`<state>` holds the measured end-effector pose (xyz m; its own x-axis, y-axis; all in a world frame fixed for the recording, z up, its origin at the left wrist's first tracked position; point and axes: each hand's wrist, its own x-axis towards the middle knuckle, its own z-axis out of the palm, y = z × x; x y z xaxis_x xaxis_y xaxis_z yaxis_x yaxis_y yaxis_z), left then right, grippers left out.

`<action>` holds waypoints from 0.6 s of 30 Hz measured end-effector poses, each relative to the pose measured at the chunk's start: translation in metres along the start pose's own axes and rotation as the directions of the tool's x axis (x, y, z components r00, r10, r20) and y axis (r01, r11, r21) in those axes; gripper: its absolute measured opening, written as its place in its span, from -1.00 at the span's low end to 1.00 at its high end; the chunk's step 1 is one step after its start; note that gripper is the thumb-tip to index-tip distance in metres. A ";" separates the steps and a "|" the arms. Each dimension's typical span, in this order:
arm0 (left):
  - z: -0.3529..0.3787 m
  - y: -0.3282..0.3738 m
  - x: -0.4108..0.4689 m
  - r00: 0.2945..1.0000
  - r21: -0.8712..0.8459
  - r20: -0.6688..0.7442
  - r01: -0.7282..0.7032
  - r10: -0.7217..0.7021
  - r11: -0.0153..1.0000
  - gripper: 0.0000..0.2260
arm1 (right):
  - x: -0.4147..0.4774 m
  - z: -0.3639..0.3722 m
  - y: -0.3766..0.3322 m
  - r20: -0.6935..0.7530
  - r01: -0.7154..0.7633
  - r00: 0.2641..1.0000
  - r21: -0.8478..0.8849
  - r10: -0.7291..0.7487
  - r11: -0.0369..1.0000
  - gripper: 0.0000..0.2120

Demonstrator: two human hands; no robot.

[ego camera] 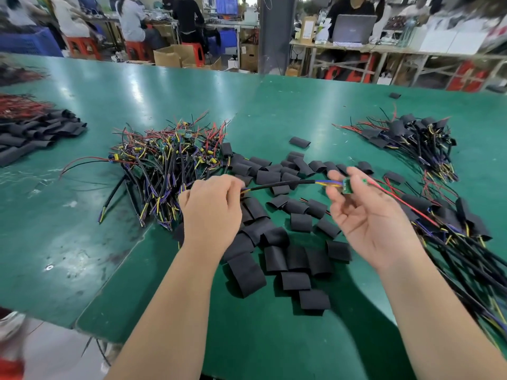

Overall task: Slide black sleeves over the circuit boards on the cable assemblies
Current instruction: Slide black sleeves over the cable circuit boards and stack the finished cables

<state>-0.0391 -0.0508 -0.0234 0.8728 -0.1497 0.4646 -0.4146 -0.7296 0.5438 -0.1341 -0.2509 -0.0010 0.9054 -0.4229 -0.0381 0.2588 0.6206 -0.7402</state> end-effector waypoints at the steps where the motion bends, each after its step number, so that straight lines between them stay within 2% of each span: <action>1: -0.001 0.005 -0.001 0.999 0.021 -0.048 -0.014 0.015 1.000 -0.72 | -0.001 0.002 0.005 0.043 -0.009 0.999 -0.033 0.011 0.999 -0.87; 2: -0.002 0.011 -0.003 0.995 -0.012 -0.077 -0.071 0.070 0.997 -0.68 | -0.002 0.005 0.009 0.092 -0.020 0.995 -0.058 0.025 0.998 -0.91; 4: 0.000 0.022 -0.008 0.964 -0.084 -0.071 -0.263 0.257 0.961 -0.63 | -0.005 0.009 0.018 0.194 -0.031 0.980 -0.109 0.051 0.994 -0.85; 6: 0.006 0.029 -0.014 0.910 -0.181 0.025 -0.402 0.413 0.898 -0.62 | -0.009 0.012 0.022 0.272 -0.019 0.960 -0.173 0.066 0.985 -0.79; 8: 0.009 0.030 -0.016 0.887 -0.321 0.155 -0.372 0.436 0.871 -0.62 | -0.009 0.009 0.021 0.310 0.008 0.949 -0.223 0.063 0.975 -0.78; 13: 0.012 0.024 -0.017 0.885 -0.487 0.324 -0.147 0.334 0.861 -0.74 | -0.005 -0.004 0.015 0.285 0.115 0.958 -0.415 0.009 0.902 -0.75; 16: 0.014 0.025 -0.016 0.892 -0.506 0.344 -0.086 0.293 0.858 -0.86 | -0.002 -0.002 0.015 0.347 0.095 0.936 -0.411 0.059 0.907 -0.56; 18: 0.014 0.024 -0.015 0.907 -0.512 0.323 -0.072 0.270 0.856 -0.88 | 0.005 0.002 0.010 0.357 0.067 0.928 -0.450 0.110 0.891 -0.51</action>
<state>-0.0584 -0.0755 -0.0274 0.7627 -0.5488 0.3422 -0.5499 -0.2717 0.7898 -0.1265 -0.2451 -0.0075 0.9885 -0.0879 0.1227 0.1398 0.2274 -0.9637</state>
